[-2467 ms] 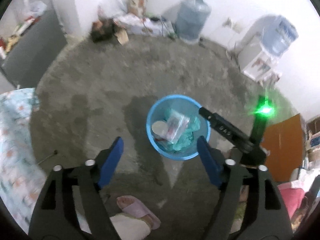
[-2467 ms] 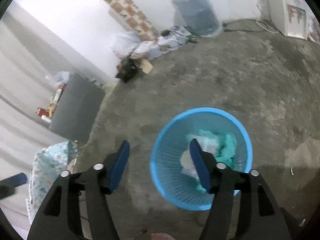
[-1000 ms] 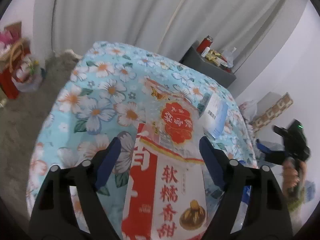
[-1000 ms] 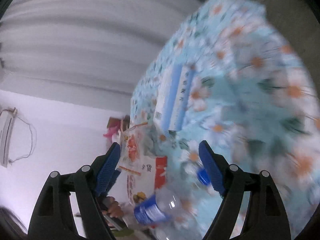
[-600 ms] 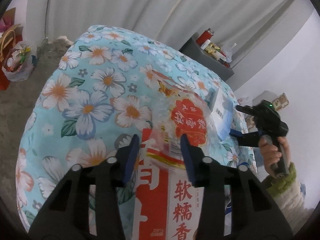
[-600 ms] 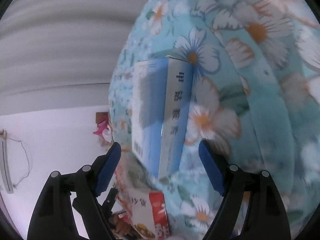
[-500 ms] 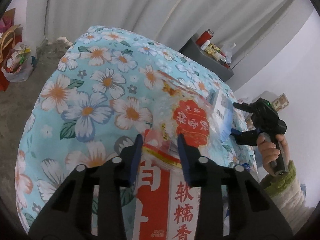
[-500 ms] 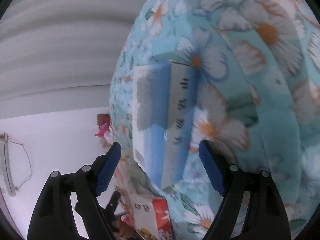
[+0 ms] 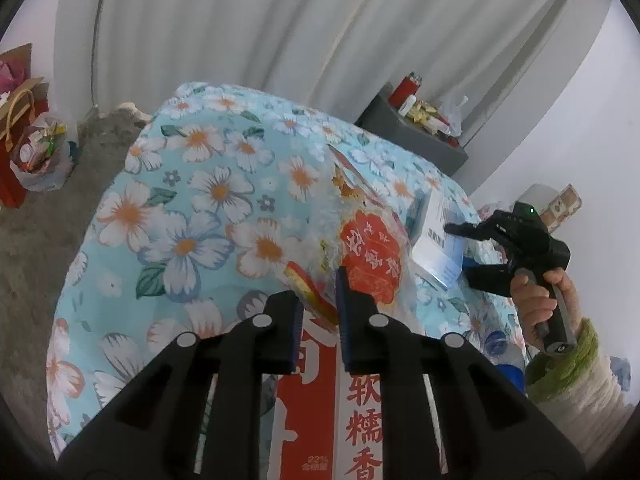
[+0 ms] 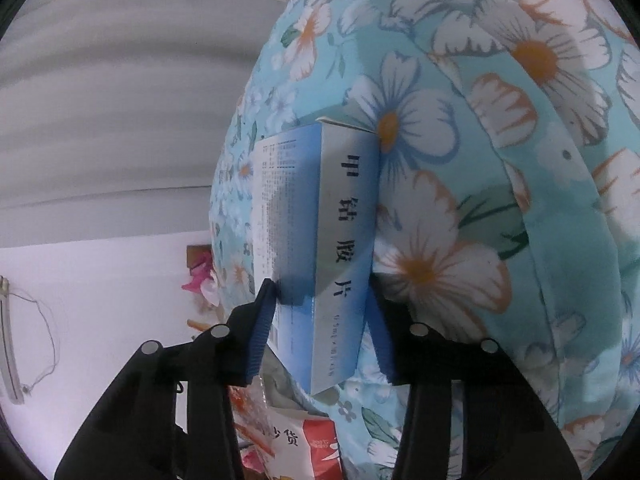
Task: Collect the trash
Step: 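Grasp the red snack bag with the left gripper while the right gripper grasps the blue medicine box, then carry the red bag and medicine box over the blue wastebasket with both grippers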
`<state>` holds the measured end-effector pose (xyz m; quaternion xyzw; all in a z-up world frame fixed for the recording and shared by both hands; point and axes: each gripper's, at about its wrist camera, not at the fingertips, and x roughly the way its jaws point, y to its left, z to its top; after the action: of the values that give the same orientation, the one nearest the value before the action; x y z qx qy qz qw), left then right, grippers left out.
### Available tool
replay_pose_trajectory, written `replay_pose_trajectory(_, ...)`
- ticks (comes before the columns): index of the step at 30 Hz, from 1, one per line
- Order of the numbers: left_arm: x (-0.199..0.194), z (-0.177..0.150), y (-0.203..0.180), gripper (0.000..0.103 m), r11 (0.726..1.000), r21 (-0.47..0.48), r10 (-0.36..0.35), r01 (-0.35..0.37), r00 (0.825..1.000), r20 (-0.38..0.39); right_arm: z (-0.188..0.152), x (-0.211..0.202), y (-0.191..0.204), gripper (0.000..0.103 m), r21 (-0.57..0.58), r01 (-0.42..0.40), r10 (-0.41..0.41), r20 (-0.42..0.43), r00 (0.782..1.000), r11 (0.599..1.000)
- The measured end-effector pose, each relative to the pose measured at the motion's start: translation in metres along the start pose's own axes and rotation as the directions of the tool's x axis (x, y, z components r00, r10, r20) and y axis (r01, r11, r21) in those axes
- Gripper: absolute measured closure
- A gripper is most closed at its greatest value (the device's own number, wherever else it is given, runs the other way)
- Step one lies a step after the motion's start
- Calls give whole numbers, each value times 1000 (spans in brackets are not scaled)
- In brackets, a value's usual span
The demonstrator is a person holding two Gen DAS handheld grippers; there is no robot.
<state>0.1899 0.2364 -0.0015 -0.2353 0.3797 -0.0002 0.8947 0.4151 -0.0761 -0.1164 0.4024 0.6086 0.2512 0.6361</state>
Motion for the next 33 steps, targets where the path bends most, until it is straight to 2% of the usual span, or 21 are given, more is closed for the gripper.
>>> replay_pose_trajectory(5, -13, 3, 3, 95, 1000, -18, -18, 19, 999, 49, -8, -16, 0, 68, -18, -49, 50, 23, 998, 999)
replay_pose_trajectory(13, -46, 8, -9, 100, 999, 0, -44, 45, 988, 147, -21, -55, 21, 69, -91, -114, 121, 77, 990, 989)
replay_pose_trajectory(20, -72, 9, -25, 100, 998, 32, -53, 48, 979, 199, -37, -95, 28, 70, -136, -174, 191, 119, 974, 975)
replay_pose_trajectory(25, -88, 5, -43, 100, 996, 66, -71, 57, 972, 224, -57, -140, 18, 70, -164, -205, 229, 145, 963, 965)
replay_pose_trajectory(33, -112, -3, -97, 100, 977, 205, -105, 55, 965, 242, -89, -193, 10, 70, -203, -231, 275, 226, 935, 952)
